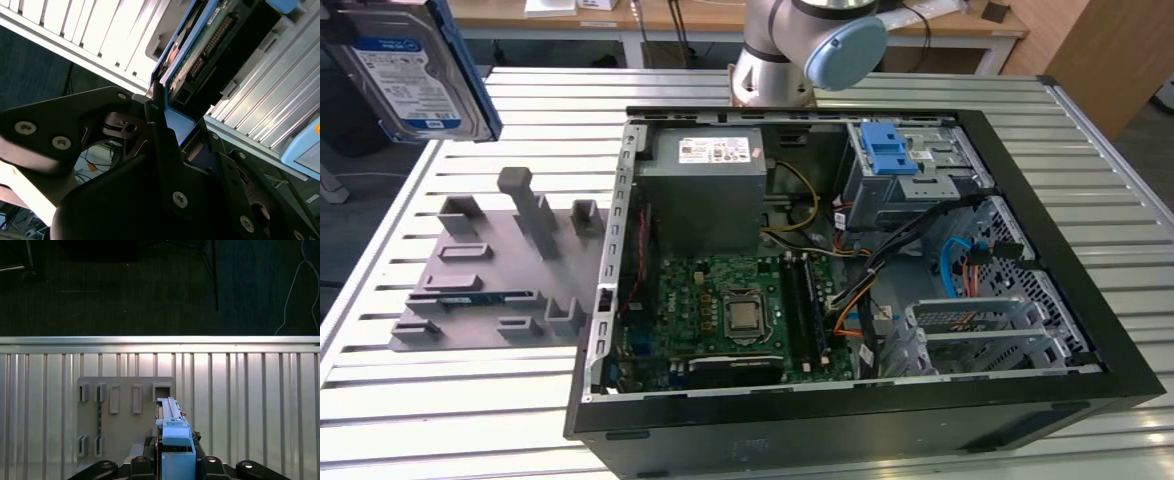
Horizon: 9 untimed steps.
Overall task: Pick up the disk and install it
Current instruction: 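Pick up the disk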
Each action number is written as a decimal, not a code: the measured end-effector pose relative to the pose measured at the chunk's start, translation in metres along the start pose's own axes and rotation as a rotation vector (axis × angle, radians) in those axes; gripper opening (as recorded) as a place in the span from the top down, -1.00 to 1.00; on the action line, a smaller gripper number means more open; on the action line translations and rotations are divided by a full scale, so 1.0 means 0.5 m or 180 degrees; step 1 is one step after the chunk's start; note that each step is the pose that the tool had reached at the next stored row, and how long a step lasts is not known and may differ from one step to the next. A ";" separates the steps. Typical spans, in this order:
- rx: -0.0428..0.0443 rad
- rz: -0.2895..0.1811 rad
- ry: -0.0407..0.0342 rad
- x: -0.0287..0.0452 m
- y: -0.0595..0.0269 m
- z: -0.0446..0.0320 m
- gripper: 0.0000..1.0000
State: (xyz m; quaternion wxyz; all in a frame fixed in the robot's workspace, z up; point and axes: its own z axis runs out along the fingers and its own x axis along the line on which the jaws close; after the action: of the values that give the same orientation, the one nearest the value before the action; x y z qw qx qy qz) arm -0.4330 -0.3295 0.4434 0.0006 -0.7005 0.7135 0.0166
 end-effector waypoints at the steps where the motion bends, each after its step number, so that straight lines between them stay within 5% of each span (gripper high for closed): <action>1: 0.0000 0.0000 0.0000 0.000 0.000 -0.003 0.27; 9: 0.0000 0.0000 0.0000 -0.001 0.001 -0.028 0.27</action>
State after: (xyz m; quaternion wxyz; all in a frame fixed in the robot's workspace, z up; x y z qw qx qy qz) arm -0.4330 -0.3295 0.4577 0.0006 -0.7005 0.7135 0.0166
